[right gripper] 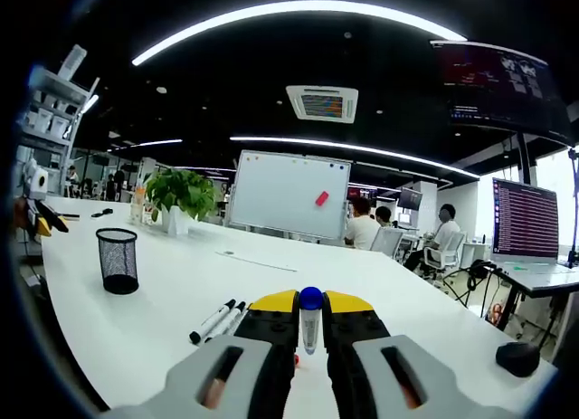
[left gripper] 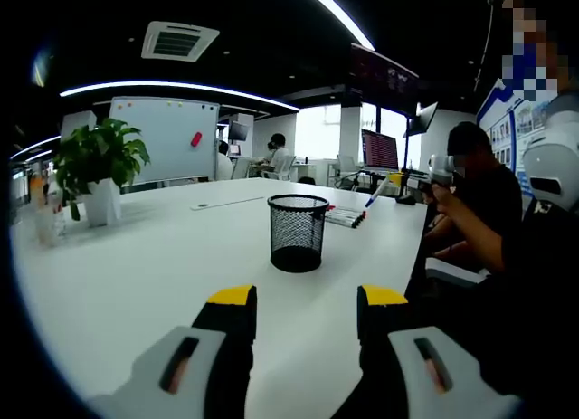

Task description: Pick up the whiteboard markers from the pen holder and place them facing the whiteboard neatly

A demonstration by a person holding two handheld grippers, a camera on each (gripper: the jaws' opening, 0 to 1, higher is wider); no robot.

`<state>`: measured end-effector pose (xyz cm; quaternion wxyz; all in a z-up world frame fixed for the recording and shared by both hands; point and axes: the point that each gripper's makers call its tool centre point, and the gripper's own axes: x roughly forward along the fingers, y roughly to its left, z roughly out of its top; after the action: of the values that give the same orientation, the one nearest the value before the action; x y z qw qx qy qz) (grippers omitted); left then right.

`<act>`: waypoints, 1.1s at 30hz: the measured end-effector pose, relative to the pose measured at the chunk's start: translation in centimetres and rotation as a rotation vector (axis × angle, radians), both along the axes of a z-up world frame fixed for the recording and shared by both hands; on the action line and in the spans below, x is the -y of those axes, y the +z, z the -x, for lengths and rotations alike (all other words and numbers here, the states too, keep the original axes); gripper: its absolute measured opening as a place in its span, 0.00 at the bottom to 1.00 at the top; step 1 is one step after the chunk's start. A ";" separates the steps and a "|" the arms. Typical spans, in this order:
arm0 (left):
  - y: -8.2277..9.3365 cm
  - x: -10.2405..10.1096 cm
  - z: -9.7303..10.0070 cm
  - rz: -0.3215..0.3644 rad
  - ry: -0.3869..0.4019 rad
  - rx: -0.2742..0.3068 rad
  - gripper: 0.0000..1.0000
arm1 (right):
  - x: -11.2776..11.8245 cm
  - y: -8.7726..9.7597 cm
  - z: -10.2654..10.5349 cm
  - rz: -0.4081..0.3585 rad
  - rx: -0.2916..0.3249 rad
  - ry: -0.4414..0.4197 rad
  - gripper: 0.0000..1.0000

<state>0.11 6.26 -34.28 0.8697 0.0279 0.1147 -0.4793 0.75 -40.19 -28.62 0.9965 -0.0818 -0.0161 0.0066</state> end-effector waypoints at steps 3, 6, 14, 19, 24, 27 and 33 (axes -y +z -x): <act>0.0 0.0 0.0 0.000 -0.001 0.001 0.46 | 0.0 0.0 0.0 0.001 -0.002 -0.001 0.13; 0.0 -0.1 0.0 -0.002 0.001 0.001 0.46 | 0.0 -0.1 0.0 0.001 -0.002 0.000 0.13; 0.0 0.0 0.0 -0.003 -0.001 0.000 0.46 | 0.1 -0.6 -0.3 0.009 -0.014 -0.002 0.13; 0.1 0.0 0.0 -0.004 -0.001 0.003 0.46 | 0.3 -0.9 -0.3 0.004 -0.018 -0.008 0.13; 0.0 0.0 0.0 -0.005 -0.001 0.001 0.46 | 0.3 -1.0 -0.3 -0.002 -0.020 -0.008 0.13; 0.1 0.1 0.0 -0.006 -0.003 0.002 0.46 | 0.2 -1.1 -0.4 0.000 -0.024 -0.007 0.13; 0.2 0.2 0.1 -0.003 -0.006 0.003 0.46 | 0.0 -0.9 -0.9 0.013 -0.023 0.001 0.13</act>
<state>0.04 6.04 -34.09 0.8683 0.0303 0.1140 -0.4818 1.67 -40.19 -29.52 0.9961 -0.0881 -0.0046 0.0081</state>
